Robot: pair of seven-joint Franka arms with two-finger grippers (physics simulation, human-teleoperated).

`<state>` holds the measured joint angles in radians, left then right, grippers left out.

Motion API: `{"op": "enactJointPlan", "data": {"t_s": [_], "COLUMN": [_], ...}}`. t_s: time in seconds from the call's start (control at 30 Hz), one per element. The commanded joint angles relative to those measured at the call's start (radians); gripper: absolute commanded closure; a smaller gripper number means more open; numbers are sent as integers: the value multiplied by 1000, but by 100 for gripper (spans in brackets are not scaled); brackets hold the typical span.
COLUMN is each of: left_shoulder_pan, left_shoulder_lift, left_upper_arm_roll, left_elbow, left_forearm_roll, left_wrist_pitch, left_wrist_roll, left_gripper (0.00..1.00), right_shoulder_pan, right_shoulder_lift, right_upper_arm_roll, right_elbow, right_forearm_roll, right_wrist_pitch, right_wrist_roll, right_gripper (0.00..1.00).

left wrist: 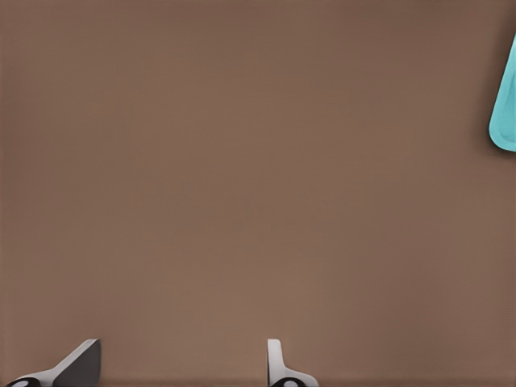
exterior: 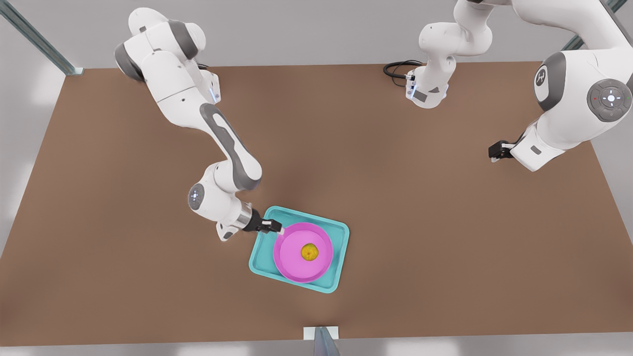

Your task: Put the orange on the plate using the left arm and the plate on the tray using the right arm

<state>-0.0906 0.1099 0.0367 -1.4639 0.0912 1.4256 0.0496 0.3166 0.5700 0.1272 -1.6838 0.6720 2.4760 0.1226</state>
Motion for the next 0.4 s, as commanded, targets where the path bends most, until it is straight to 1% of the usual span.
{"op": "enactJointPlan", "data": {"t_s": [0.0, 0.03, 0.07, 0.1, 0.13, 0.2, 0.27, 0.37], "left_shoulder_pan": [0, 0, 0, 0, 0, 0, 0, 0], "left_shoulder_lift": [-1, 0, -1, -1, 1, 1, -1, -1], "left_upper_arm_roll": [0, 0, 0, 0, 0, 0, 0, 0], "left_elbow": [0, 0, 0, 0, 0, 0, 0, 5], "left_forearm_roll": [1, 1, 1, 1, 1, 1, 1, 2], "left_wrist_pitch": [-1, -1, -1, -1, -1, -1, -1, -2], "left_wrist_roll": [3, 3, 3, 3, 3, 3, 3, 3], "left_gripper": [0, 0, 0, 0, 0, 0, 0, 0], "right_shoulder_pan": [-34, -54, -106, -108, -109, -137, -146, -146], "right_shoulder_lift": [-122, -177, -246, -361, -475, -579, -614, -611], "right_upper_arm_roll": [-46, -164, -169, -169, -169, -167, -167, -167], "right_elbow": [-56, 12, 98, 102, 104, 105, 96, 96], "right_forearm_roll": [-12, -250, -573, -784, -833, -833, -833, -833], "right_wrist_pitch": [-349, -718, -945, -982, -1032, -1074, -1079, -1085], "right_wrist_roll": [20, 9, -34, -84, -89, -95, -113, -113], "right_gripper": [0, 0, 0, 0, 0, 0, 0, 0]}}
